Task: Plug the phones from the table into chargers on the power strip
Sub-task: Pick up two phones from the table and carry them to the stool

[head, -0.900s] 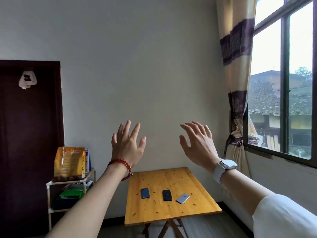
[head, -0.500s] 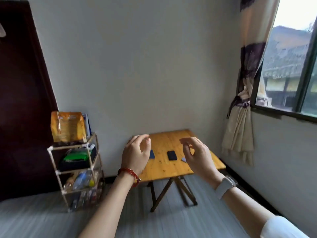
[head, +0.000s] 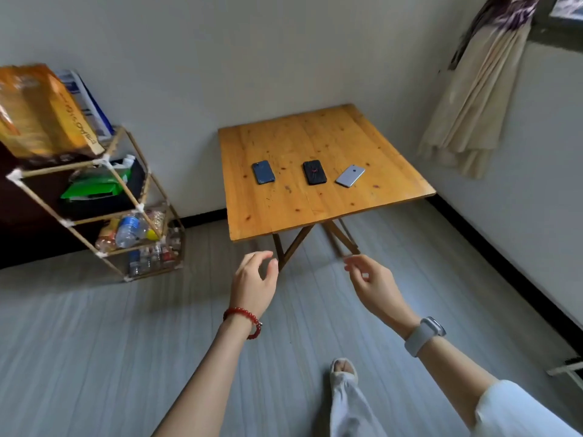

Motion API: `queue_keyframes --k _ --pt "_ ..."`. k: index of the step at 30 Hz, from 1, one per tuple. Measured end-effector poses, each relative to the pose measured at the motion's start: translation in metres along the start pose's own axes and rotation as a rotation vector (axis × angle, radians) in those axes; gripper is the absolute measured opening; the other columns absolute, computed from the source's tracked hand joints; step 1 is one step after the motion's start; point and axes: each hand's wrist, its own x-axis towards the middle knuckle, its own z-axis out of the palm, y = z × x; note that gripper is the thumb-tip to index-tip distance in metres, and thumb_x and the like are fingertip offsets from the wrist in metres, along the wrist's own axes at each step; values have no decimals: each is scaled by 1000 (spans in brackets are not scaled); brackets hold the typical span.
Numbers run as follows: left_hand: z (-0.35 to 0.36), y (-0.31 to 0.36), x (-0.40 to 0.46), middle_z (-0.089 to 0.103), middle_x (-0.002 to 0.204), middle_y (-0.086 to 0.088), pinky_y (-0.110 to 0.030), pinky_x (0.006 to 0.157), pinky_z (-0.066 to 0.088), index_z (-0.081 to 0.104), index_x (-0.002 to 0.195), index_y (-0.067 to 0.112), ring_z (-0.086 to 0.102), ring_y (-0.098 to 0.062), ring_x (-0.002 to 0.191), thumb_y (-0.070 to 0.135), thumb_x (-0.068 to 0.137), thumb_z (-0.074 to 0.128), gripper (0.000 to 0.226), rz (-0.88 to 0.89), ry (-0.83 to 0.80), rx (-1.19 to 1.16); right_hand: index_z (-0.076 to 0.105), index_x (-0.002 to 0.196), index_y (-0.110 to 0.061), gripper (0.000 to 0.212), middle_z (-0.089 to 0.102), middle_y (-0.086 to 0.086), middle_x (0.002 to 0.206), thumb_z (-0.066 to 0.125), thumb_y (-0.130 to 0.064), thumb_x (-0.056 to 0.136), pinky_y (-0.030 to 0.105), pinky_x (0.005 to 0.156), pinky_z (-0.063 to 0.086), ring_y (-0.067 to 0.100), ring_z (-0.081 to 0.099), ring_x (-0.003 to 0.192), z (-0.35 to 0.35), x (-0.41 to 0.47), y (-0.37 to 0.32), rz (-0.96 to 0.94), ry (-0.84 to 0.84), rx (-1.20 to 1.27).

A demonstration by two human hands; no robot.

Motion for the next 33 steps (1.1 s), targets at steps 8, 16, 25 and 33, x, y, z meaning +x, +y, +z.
queue_keyframes --k 8,16,25,33 --pt "87 -4 155 48 131 -4 -35 101 38 49 123 14 46 -21 120 28 90 47 36 -155 -120 169 59 112 -11 27 66 9 111 44 -16 90 25 79 41 25 60 102 -10 183 62 114 -153 -205" --pt "115 -34 271 48 131 -8 -47 102 36 48 125 11 40 -27 123 25 89 48 39 -186 -164 327 55 119 -11 31 61 10 118 43 -18 92 30 86 43 26 55 109 32 320 64 28 -273 -296" --pt "154 -125 410 34 141 -11 -49 103 35 35 132 11 32 -31 128 31 89 45 48 -403 -301 422 43 129 -9 37 52 12 129 40 -20 93 39 94 46 28 51 116 111 453 86 271 -354 -377" --pt "204 -178 526 21 146 -15 -50 102 28 14 141 4 22 -34 129 64 76 47 94 -658 -226 506 34 129 -3 50 40 21 131 47 -34 91 45 93 40 37 37 120 165 555 114 581 -246 -477"
